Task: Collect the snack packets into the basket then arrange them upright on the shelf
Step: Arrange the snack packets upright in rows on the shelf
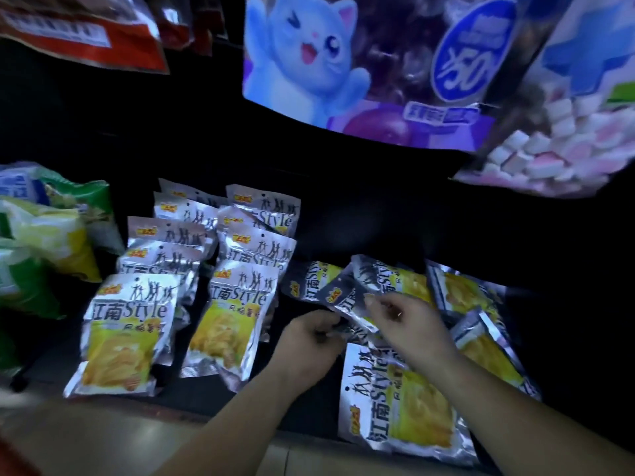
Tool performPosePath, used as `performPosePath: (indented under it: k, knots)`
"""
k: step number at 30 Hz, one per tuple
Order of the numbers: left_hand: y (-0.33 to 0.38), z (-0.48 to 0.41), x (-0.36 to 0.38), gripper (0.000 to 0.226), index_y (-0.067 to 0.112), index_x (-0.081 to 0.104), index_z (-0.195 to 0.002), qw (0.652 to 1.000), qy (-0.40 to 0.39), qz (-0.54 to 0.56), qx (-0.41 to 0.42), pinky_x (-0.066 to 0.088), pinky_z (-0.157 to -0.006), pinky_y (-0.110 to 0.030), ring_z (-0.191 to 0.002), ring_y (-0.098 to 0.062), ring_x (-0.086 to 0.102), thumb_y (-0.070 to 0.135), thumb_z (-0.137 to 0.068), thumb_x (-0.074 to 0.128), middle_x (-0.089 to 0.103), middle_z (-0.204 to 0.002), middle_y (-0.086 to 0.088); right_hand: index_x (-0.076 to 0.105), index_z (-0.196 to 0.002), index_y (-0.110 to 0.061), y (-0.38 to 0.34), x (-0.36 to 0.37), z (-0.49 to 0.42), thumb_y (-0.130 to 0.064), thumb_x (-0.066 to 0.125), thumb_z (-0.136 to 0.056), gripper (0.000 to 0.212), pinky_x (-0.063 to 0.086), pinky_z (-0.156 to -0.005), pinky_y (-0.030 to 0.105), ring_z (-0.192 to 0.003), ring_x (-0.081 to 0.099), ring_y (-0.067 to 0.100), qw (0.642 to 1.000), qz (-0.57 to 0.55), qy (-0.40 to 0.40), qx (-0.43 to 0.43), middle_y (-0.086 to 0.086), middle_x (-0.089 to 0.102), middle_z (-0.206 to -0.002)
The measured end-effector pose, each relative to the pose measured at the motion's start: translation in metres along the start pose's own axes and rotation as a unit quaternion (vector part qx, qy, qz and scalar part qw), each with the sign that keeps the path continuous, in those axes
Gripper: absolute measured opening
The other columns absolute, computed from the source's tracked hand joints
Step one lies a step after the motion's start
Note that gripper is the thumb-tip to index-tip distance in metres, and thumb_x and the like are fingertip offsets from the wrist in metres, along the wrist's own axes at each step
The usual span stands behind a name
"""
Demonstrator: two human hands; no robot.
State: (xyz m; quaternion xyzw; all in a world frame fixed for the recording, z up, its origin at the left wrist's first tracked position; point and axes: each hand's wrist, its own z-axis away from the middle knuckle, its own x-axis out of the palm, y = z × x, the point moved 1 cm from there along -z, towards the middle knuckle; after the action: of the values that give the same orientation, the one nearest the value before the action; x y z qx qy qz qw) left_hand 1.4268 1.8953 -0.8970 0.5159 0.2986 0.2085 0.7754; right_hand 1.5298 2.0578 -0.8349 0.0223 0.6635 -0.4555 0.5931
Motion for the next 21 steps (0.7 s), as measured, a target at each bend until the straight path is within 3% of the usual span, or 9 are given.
performPosePath:
  k: [3,7,10,13,16,19,21]
  knots:
    - [0.023,-0.01,0.033,0.032,0.024,0.064,-0.121,0.99,-0.014,0.128,-0.065,0.051,-0.074,-0.014,-0.1,-0.007,0.066,0.021,-0.091,0.075,0.069,-0.116,0.001,0.069,-0.111,-0.04,0.026,-0.017,-0.001,-0.07,0.043,-0.093,0.044,0.055,-0.081,0.039,-0.091,0.061,0.004,1.0,0.016,0.025,0.009,-0.016,0.057,-0.108]
    - [0.031,-0.025,0.062,0.036,0.02,0.064,-0.123,0.969,-0.026,0.208,-0.131,0.053,-0.075,-0.032,-0.09,-0.018,0.069,0.018,-0.089,0.075,0.072,-0.112,-0.006,0.065,-0.121,-0.045,0.055,-0.027,0.001,-0.066,0.043,-0.097,0.038,0.047,-0.084,0.034,-0.098,0.058,0.004,0.999,0.006,0.002,0.034,-0.017,0.05,-0.12]
    - [0.035,-0.03,0.07,0.039,0.024,0.063,-0.124,0.96,-0.013,0.243,-0.142,0.052,-0.075,-0.031,-0.09,-0.019,0.068,0.012,-0.09,0.075,0.074,-0.105,-0.008,0.063,-0.124,-0.048,0.072,-0.031,0.005,-0.065,0.042,-0.098,0.038,0.046,-0.086,0.034,-0.107,0.057,0.009,0.998,-0.034,-0.023,0.05,-0.019,0.054,-0.123]
    - [0.042,-0.033,0.071,0.036,0.022,0.067,-0.12,0.953,0.022,0.277,-0.119,0.052,-0.079,-0.027,-0.092,-0.014,0.07,0.005,-0.089,0.075,0.076,-0.099,-0.001,0.062,-0.127,-0.048,0.077,-0.031,0.008,-0.057,0.045,-0.1,0.033,0.051,-0.084,0.033,-0.108,0.06,0.009,0.997,-0.059,-0.015,0.039,-0.018,0.056,-0.122]
    - [0.067,-0.036,0.069,0.029,0.019,0.071,-0.116,0.945,0.034,0.318,-0.063,0.05,-0.092,-0.028,-0.101,-0.012,0.068,0.008,-0.089,0.076,0.074,-0.107,0.001,0.058,-0.135,-0.041,0.072,-0.034,0.008,-0.051,0.049,-0.1,0.037,0.053,-0.084,0.034,-0.105,0.06,0.01,0.997,-0.063,0.047,0.028,-0.01,0.051,-0.129]
    - [0.099,-0.039,0.059,0.03,0.015,0.071,-0.112,0.94,0.021,0.342,-0.006,0.051,-0.092,-0.031,-0.085,-0.012,0.067,0.005,-0.085,0.079,0.069,-0.089,0.0,0.053,-0.142,-0.034,0.051,-0.043,0.006,-0.046,0.052,-0.101,0.043,0.046,-0.087,0.029,-0.105,0.053,0.005,0.988,-0.099,0.116,0.027,-0.009,0.044,-0.138]
    - [0.119,-0.034,0.046,0.033,0.014,0.07,-0.107,0.941,0.017,0.339,0.017,0.053,-0.087,-0.037,-0.08,-0.019,0.065,0.005,-0.078,0.084,0.066,-0.089,-0.007,0.056,-0.138,-0.034,0.03,-0.056,0.01,-0.043,0.056,-0.1,0.04,0.043,-0.089,0.022,-0.103,0.052,-0.006,0.978,-0.154,0.14,0.016,-0.012,0.045,-0.136]
